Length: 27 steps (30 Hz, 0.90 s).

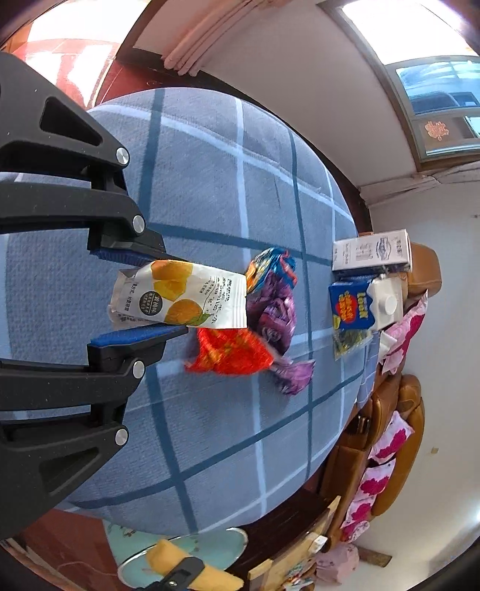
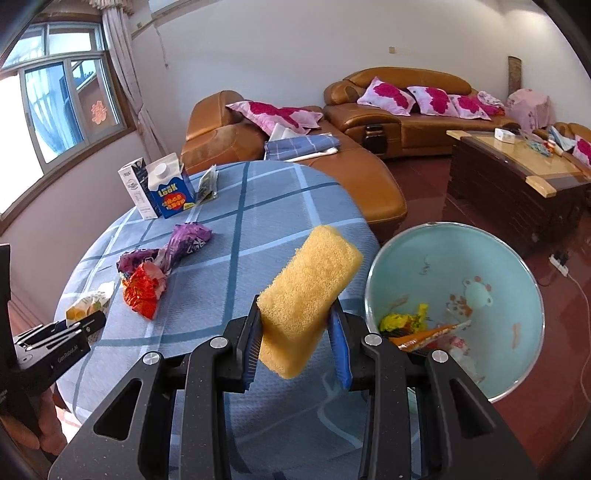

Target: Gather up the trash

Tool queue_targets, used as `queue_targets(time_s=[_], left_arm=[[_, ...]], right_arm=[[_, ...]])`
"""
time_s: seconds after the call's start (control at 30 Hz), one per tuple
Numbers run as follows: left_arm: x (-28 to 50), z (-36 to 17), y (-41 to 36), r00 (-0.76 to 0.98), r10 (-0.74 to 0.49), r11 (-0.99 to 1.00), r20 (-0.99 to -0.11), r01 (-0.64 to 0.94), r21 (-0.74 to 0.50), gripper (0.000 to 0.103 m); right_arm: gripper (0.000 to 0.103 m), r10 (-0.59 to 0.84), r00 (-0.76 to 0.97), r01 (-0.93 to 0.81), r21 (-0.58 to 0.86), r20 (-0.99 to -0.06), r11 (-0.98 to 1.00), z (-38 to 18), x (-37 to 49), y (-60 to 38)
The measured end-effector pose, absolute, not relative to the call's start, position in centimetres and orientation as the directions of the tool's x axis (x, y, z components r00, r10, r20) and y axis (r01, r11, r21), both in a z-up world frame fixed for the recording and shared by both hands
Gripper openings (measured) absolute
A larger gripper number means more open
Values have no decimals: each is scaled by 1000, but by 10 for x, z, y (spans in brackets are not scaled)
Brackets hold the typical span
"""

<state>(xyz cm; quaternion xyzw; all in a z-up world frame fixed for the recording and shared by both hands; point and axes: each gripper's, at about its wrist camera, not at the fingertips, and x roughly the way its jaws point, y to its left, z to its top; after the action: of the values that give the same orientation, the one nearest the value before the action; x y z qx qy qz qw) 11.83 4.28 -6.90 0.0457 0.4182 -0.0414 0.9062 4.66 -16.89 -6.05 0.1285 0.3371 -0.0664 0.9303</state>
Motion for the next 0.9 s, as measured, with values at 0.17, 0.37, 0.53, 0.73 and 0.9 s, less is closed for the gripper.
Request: queue_targets(time_s=[0.17, 0.37, 0.53, 0.73, 0.9], left_arm=[[110, -67, 25, 654, -40, 986, -756, 146, 74, 29], [100, -60, 9, 667, -47, 981, -743, 170, 91, 29], [93, -55, -3, 682, -56, 976, -730, 190, 102, 29], [84, -49, -19, 690, -73, 969, -720, 219, 112, 29], [77, -44, -31, 697, -89, 963, -711, 244, 118, 29]], right_arm=[[34, -41, 765, 220, 201, -643, 954, -63, 38, -178], [34, -53, 766, 235, 202, -640, 951, -64, 28, -188], [34, -72, 758, 252, 188, -648, 949, -67, 17, -197], [34, -104, 739, 273, 155, -666, 950, -70, 6, -207], [34, -121, 735, 295, 154, -668, 943, -70, -2, -217]])
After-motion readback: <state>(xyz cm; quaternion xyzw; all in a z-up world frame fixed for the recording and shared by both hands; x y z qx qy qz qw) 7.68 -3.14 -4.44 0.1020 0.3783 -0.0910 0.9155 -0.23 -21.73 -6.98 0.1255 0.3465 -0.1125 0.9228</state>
